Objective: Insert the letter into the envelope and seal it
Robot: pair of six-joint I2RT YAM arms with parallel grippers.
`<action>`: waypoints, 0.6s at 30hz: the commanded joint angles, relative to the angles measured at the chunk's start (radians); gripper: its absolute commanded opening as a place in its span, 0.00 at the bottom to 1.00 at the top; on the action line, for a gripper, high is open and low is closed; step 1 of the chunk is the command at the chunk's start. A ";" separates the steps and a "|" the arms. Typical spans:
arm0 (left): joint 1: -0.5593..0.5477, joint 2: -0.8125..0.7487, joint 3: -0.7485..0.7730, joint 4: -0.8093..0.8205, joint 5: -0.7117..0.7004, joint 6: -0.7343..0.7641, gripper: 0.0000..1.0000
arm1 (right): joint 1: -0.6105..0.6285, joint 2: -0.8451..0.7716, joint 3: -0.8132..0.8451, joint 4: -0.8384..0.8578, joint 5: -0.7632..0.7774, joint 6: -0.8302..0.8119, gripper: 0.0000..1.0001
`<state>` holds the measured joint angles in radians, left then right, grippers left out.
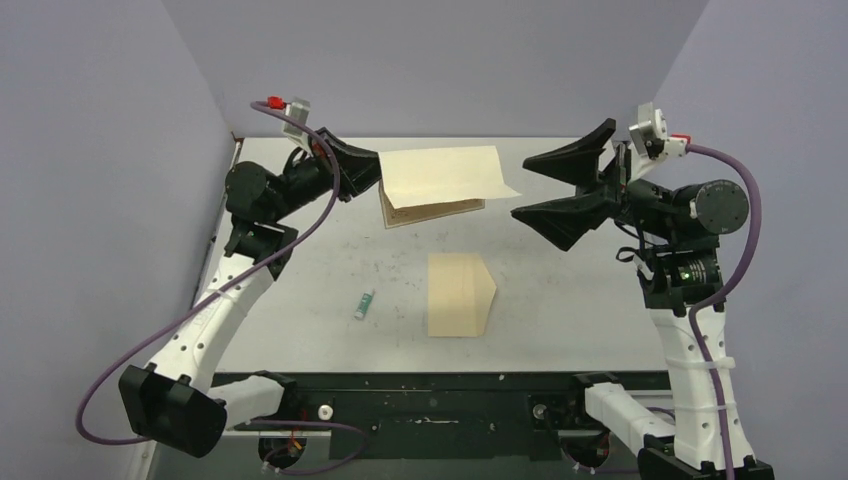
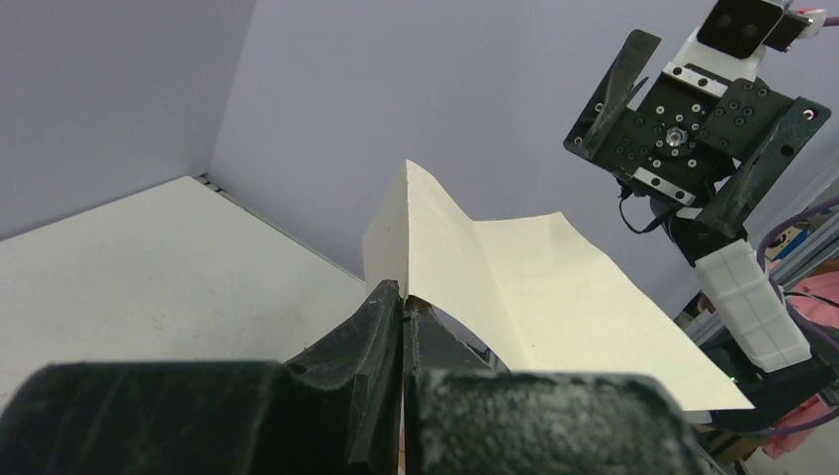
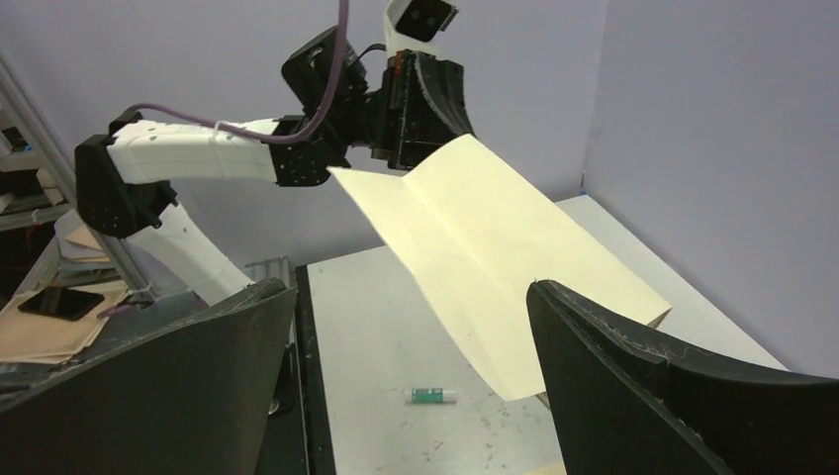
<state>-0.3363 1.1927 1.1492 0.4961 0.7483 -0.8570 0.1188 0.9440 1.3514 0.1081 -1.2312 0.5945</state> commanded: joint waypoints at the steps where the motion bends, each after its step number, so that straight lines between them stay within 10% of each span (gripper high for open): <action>1: 0.006 -0.055 -0.021 0.016 -0.005 0.111 0.00 | 0.002 0.033 0.045 -0.047 0.134 -0.036 0.93; 11: 0.003 -0.158 -0.095 -0.034 0.183 0.339 0.00 | 0.073 0.129 0.088 -0.325 0.238 -0.204 0.90; 18: 0.004 -0.173 -0.103 -0.086 0.302 0.385 0.00 | 0.459 0.274 0.241 -0.709 0.501 -0.544 0.91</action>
<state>-0.3355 1.0313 1.0515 0.4442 0.9649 -0.5297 0.3882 1.1622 1.4925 -0.3855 -0.8989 0.2836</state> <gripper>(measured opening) 0.007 0.919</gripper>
